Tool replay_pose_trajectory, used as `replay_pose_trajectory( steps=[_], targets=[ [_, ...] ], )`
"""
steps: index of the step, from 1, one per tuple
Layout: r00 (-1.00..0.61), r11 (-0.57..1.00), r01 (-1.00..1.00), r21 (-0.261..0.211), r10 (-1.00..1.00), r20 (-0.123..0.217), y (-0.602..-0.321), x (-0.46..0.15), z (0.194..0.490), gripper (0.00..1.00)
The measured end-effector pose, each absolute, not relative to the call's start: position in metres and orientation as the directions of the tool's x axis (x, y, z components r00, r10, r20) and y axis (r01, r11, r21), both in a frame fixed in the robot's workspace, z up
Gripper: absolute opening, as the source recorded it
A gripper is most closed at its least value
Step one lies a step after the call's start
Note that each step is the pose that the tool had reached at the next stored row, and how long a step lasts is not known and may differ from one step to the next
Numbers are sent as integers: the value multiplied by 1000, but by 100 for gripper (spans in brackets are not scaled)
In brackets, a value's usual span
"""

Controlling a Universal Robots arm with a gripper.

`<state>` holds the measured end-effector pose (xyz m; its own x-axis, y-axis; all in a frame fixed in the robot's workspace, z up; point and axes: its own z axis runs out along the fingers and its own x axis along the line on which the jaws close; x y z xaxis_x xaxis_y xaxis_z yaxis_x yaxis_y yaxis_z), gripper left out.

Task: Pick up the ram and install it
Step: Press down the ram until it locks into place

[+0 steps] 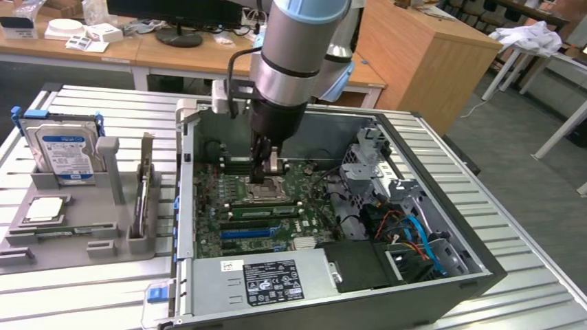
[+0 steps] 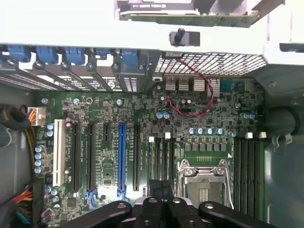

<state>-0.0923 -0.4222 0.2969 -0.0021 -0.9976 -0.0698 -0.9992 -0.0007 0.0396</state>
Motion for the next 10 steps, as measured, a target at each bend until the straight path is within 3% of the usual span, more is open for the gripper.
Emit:
replay_pose_trajectory(
  steps=[10],
  targets=[
    [-2,-1,-999,40,-998,-69,-422,-92,317,11]
  ],
)
